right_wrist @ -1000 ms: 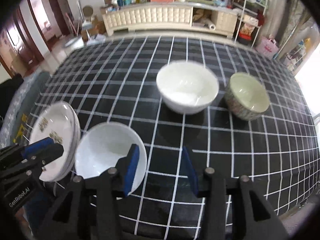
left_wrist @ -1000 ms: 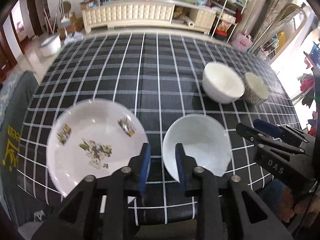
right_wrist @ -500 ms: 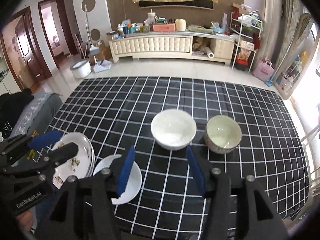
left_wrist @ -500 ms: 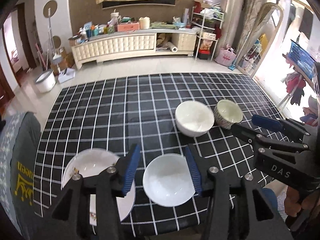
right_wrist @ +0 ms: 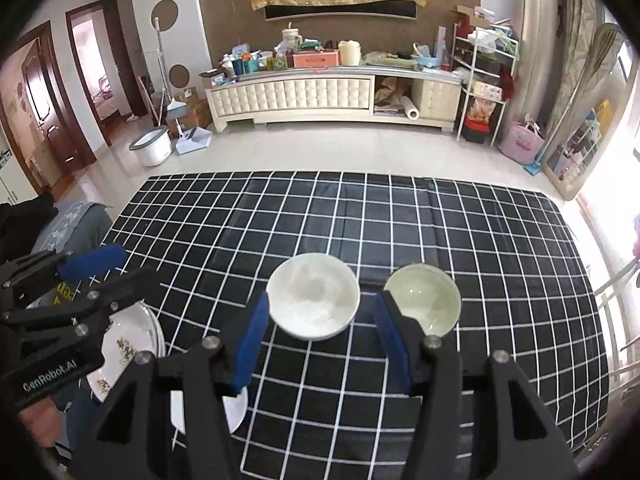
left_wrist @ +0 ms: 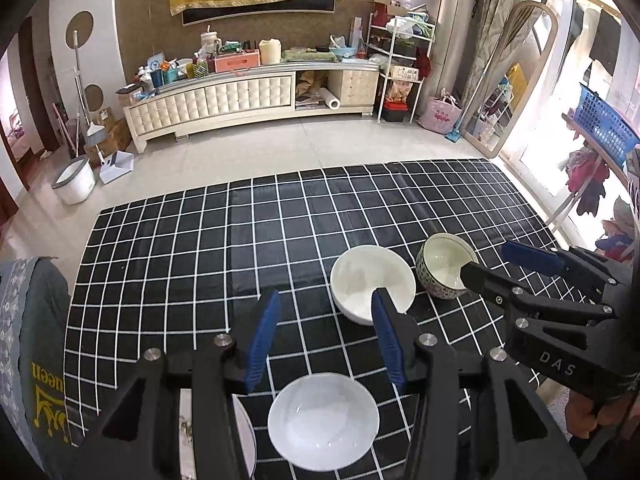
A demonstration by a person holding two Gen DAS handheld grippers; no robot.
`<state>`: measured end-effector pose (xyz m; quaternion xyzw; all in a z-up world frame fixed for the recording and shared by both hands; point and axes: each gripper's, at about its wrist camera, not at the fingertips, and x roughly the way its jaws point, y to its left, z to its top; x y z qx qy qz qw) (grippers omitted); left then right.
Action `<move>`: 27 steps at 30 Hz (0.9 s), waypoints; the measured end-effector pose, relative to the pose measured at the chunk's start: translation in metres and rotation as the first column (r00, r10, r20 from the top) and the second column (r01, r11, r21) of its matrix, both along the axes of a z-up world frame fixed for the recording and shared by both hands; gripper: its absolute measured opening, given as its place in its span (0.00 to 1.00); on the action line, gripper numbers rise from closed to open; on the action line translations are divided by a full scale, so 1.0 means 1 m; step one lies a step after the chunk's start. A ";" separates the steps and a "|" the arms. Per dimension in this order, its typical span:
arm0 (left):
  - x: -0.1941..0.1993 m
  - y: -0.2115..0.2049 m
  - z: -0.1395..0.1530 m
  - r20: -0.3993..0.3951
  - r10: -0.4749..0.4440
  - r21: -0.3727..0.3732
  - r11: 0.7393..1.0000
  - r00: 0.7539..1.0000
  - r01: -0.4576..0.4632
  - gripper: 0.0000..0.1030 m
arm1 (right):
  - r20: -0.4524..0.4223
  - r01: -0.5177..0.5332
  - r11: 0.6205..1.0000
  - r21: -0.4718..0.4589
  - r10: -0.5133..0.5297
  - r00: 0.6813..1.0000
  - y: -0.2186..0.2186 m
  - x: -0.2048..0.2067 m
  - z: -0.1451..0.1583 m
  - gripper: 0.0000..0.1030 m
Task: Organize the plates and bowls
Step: 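Move both grippers to the cream bowl and close on its rim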
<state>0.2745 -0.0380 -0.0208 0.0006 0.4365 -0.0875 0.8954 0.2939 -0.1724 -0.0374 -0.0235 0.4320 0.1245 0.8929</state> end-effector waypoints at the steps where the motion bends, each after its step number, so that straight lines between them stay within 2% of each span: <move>1: 0.005 -0.001 -0.001 -0.007 -0.004 -0.001 1.000 1.000 0.004 0.44 | -0.004 0.001 1.000 -0.002 -0.001 1.000 -0.001 0.006 -0.002 0.57; 12: 0.062 -0.018 -0.046 -0.129 -0.029 0.032 0.999 0.991 0.034 0.44 | -0.072 -0.018 0.999 -0.028 0.016 0.997 -0.005 0.052 -0.034 0.57; 15: 0.078 -0.018 -0.067 -0.205 -0.038 -0.021 0.999 0.978 0.034 0.44 | -0.110 -0.043 0.998 -0.040 0.038 0.993 -0.003 0.064 -0.051 0.57; 22: 0.096 -0.023 -0.101 -0.267 -0.038 -0.007 0.999 0.963 0.037 0.44 | -0.164 -0.082 0.995 -0.052 0.073 0.984 -0.003 0.081 -0.088 0.57; 24: 0.099 -0.025 -0.107 -0.272 -0.044 0.006 0.999 0.961 0.047 0.39 | -0.172 -0.094 0.994 -0.045 0.085 0.981 -0.004 0.083 -0.095 0.57; 27: 0.104 -0.026 -0.116 -0.299 -0.057 -0.004 0.998 0.953 0.059 0.29 | -0.187 -0.104 0.994 -0.038 0.095 0.978 -0.004 0.088 -0.104 0.48</move>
